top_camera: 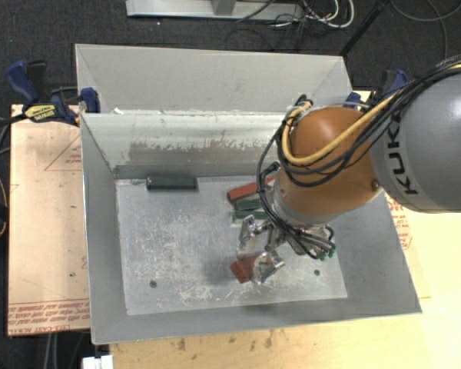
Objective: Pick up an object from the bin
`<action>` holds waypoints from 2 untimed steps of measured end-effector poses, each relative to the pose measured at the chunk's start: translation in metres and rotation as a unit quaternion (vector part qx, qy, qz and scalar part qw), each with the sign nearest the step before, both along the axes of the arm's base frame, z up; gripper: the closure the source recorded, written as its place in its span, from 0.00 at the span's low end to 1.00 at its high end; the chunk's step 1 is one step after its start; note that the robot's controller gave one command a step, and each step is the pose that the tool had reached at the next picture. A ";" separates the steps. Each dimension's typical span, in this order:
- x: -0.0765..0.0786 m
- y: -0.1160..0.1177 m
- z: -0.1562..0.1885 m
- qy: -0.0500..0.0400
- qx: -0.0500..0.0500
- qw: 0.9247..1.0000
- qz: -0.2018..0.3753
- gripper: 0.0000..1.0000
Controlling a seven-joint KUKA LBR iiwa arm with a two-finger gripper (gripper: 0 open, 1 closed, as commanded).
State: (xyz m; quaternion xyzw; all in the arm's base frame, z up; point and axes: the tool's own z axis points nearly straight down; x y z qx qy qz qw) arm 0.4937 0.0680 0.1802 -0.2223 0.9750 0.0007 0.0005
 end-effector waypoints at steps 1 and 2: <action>0.001 0.003 0.053 -0.001 0.000 1.000 0.003 0.00; 0.001 0.003 0.054 -0.001 0.000 1.000 0.003 0.00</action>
Offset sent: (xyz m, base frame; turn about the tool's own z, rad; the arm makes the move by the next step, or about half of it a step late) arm 0.0000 0.0000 0.0000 0.0000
